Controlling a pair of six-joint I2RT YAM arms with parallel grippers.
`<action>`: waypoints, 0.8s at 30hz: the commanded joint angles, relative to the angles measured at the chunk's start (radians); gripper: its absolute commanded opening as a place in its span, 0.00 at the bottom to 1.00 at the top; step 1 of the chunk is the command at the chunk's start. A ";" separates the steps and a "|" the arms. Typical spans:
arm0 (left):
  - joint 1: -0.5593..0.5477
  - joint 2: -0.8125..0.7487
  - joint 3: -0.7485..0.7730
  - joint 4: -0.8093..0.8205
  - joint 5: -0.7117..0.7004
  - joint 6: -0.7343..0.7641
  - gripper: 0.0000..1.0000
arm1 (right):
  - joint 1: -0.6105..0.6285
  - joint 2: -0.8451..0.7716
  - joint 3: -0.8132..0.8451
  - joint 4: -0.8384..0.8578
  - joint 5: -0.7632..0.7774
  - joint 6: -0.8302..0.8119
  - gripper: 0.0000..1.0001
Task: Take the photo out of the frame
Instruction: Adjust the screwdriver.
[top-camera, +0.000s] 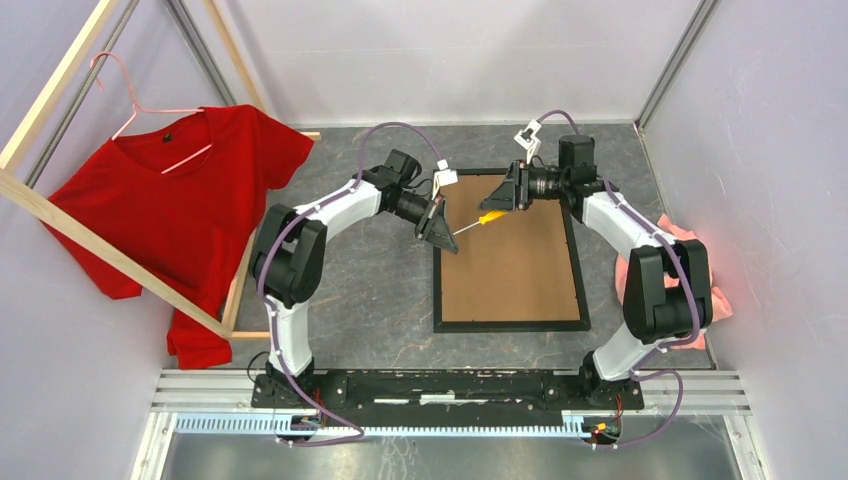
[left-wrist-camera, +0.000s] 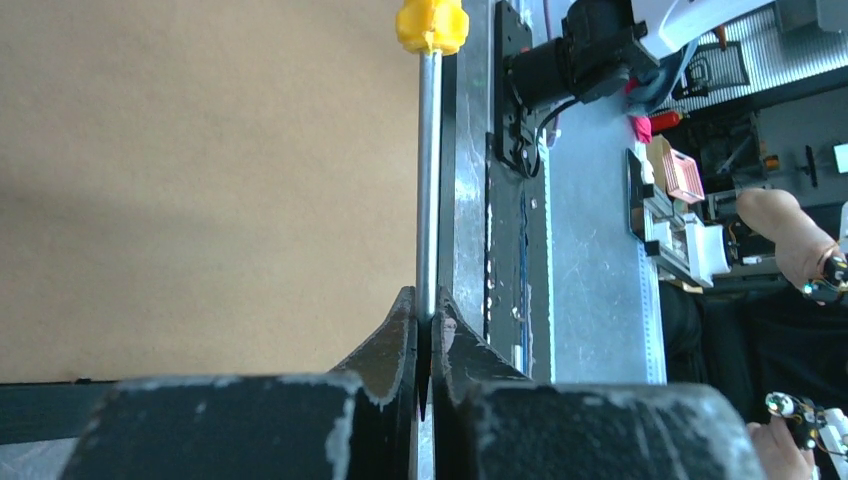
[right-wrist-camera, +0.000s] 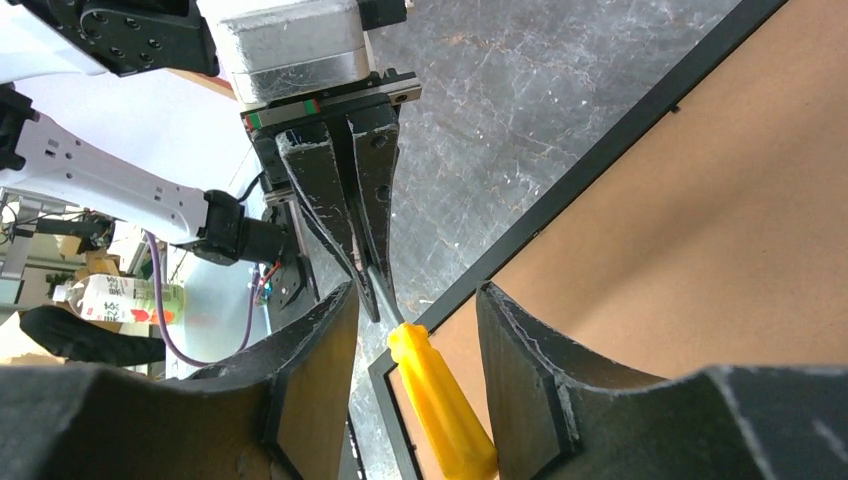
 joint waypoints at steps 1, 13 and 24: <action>0.008 0.007 0.046 -0.106 0.007 0.122 0.02 | -0.001 0.009 0.060 -0.136 -0.053 -0.096 0.53; 0.014 -0.014 0.058 -0.100 0.001 0.129 0.02 | 0.003 0.071 0.093 -0.234 -0.073 -0.142 0.54; 0.005 0.007 0.068 -0.096 0.010 0.124 0.02 | 0.046 0.053 0.062 -0.168 -0.134 -0.069 0.53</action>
